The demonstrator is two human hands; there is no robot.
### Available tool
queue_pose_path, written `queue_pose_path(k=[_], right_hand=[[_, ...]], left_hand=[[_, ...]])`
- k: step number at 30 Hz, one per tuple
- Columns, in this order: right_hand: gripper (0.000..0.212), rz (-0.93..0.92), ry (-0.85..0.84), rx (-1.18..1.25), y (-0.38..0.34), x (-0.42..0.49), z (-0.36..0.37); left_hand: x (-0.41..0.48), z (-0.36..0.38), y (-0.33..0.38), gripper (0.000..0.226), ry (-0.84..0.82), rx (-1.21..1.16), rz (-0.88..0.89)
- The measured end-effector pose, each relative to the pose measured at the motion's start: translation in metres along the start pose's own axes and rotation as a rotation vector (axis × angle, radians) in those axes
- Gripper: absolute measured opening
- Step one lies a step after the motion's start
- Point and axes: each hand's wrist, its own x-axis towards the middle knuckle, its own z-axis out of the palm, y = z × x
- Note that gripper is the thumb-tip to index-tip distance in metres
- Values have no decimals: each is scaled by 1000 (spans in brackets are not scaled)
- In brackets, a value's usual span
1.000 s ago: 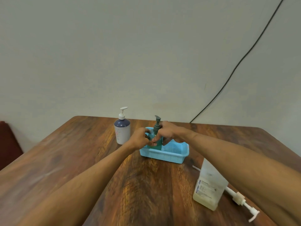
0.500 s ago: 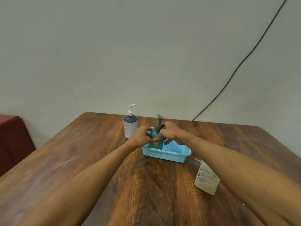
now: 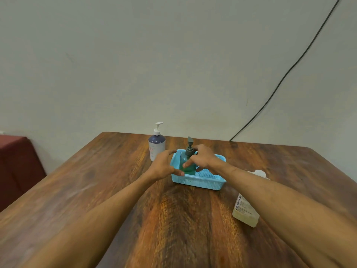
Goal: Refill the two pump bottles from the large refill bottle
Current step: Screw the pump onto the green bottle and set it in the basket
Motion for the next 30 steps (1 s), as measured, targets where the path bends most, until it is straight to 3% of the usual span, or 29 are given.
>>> queue_pose_path(k=[5,18,30], right_hand=[[49,9,40,-10,4,1,3],[57,26,177,-58,10,6,12],[62,7,174,-100,11,0,17]], left_hand=[[-3,14,-6,101,-25,51,-61],[-5,34,-2,96,108,17,-76],[-9,38,3,90,124,-11,-110]])
